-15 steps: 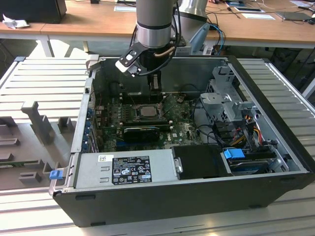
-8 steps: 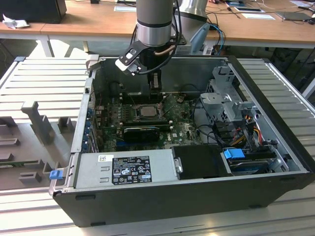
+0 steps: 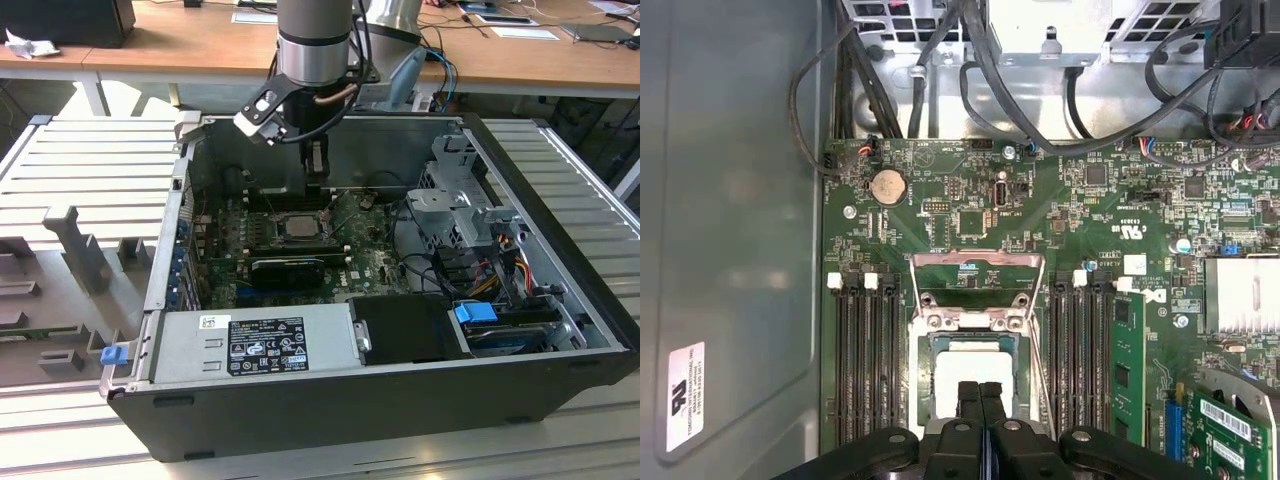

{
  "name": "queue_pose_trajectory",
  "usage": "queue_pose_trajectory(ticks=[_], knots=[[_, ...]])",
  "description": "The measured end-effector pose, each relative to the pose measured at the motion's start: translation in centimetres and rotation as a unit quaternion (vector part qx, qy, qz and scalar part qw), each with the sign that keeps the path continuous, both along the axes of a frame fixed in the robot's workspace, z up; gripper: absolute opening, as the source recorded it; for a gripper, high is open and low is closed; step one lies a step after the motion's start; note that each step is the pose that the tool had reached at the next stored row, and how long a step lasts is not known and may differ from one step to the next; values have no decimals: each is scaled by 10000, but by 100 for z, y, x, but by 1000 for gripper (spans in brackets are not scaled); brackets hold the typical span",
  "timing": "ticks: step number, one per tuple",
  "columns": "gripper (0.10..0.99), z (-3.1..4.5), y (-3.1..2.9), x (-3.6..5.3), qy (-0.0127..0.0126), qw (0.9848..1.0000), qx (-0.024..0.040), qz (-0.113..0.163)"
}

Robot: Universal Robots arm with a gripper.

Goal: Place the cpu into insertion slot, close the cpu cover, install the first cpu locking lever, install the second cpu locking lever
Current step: 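Close the cpu cover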

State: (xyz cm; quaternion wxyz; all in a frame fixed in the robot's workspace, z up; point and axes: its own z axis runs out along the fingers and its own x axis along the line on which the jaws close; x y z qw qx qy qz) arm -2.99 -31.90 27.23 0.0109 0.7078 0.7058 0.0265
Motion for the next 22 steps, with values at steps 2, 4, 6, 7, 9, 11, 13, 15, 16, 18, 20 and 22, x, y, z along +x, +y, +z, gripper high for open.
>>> queue_pose_trajectory(ticks=[2,4,6,7,9,11,13,15,16,18,20,22], knots=[[106,41,1,0,0,10000,0,0],[106,53,2,3,0,10000,0,-1],[106,58,4,11,-1,10000,1,0],[106,59,4,14,0,10000,1,0],[106,62,7,24,0,10000,-1,0],[106,63,9,35,0,10000,0,0],[106,64,10,53,0,10000,0,0],[106,64,13,80,0,10000,0,0],[106,65,13,84,0,10000,0,0],[106,67,15,104,0,10000,0,0],[106,67,16,113,0,10000,0,0],[106,68,17,121,0,10000,0,0]])
